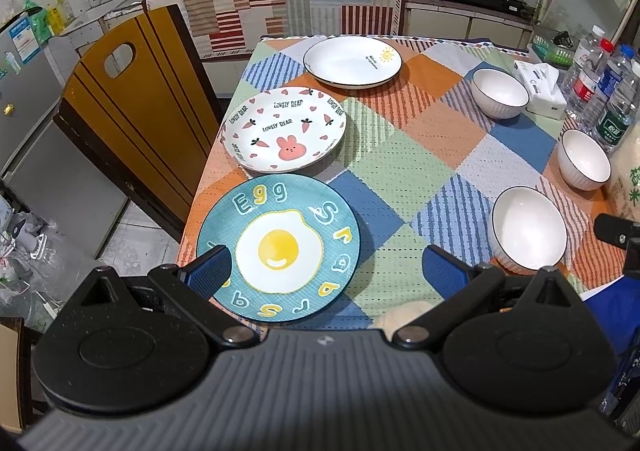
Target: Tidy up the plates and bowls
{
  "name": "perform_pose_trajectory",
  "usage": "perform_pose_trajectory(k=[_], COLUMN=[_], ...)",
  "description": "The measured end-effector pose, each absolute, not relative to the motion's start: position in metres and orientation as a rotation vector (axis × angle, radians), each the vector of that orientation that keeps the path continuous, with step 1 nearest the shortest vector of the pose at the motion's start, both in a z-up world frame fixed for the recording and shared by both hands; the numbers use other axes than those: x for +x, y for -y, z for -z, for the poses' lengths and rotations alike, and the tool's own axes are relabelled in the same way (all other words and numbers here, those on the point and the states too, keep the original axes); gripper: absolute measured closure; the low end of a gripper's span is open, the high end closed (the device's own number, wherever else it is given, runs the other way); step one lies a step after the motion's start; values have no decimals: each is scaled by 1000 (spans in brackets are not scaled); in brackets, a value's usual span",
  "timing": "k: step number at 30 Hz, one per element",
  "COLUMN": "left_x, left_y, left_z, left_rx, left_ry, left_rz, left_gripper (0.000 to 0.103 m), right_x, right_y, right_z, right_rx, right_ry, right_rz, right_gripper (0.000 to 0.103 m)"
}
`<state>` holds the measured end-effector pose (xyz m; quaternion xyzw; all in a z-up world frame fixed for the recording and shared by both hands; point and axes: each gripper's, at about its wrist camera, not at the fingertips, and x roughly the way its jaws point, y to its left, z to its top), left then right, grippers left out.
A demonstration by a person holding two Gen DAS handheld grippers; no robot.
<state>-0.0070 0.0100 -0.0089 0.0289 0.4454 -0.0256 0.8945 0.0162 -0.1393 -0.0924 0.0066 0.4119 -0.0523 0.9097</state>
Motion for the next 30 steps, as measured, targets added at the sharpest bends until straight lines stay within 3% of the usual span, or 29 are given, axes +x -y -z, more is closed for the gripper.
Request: perform_pose_trajectory(k=[6, 12, 17, 22, 28, 30], left_x=[0, 15, 36, 53, 70, 74], left_y=[-22, -54, -86, -111, -122, -123], left_z=[3, -1, 14, 46, 97, 108], left_rx=[86, 142, 130, 130, 120, 145], left_ry=[-902, -790, -820, -886, -984, -992], left_rz=[99, 136, 177, 207, 165, 171], left_gripper=[0, 0, 0, 0, 7, 8], right_x=[21, 32, 58, 85, 114, 122], right_y=[141, 136, 125, 120, 84, 69], right_z=[86, 70, 75, 99, 147, 170], right_rx=[35, -46, -182, -118, 61, 138], right_ry=[-815, -640, -528, -461, -645, -737], right_rz=[55, -114, -193, -365, -540, -585], right_gripper=[3, 3, 3, 3, 4, 9])
